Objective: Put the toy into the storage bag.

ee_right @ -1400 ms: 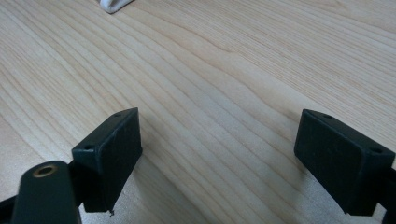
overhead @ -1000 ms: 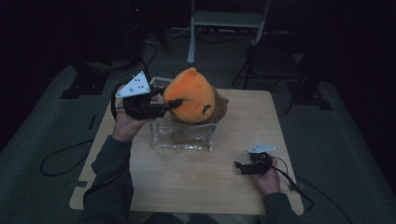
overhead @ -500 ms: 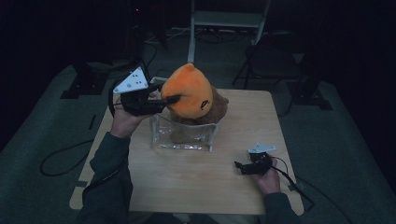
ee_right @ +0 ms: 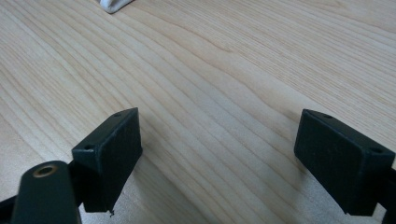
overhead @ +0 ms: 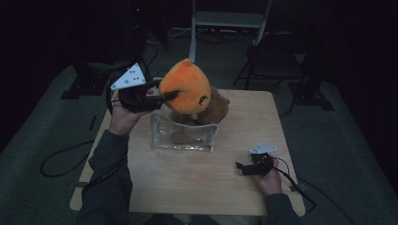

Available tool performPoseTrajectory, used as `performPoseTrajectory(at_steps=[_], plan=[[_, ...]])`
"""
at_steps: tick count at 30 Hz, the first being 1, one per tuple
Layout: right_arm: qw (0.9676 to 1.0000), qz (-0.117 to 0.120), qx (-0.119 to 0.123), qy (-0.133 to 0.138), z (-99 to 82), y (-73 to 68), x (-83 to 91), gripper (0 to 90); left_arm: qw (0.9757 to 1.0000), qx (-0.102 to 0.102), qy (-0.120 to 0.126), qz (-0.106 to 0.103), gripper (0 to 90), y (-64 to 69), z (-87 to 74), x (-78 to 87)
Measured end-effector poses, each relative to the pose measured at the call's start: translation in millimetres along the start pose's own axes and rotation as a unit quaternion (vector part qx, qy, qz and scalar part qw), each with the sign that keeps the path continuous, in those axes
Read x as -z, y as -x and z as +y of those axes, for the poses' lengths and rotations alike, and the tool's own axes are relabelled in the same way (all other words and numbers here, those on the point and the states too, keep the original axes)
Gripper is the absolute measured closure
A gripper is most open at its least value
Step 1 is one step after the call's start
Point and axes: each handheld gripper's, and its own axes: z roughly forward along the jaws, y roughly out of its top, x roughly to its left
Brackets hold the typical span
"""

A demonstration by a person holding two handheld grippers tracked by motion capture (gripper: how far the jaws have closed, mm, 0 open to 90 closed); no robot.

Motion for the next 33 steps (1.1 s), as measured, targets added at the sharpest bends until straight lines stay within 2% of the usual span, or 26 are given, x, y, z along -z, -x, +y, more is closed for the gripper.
performPoseTrajectory(at_steps=[15,33], plan=[[1.0000,0.000,0.000,0.001,0.0,0.1,0.0,14.3,0.9998,0.005,-0.002,0.019,52.2,-10.4,-0.1,4.8],[1.0000,0.000,0.000,0.001,0.0,0.0,0.0,14.3,0.9993,0.019,-0.004,0.031,52.2,-22.1,-4.9,6.9]])
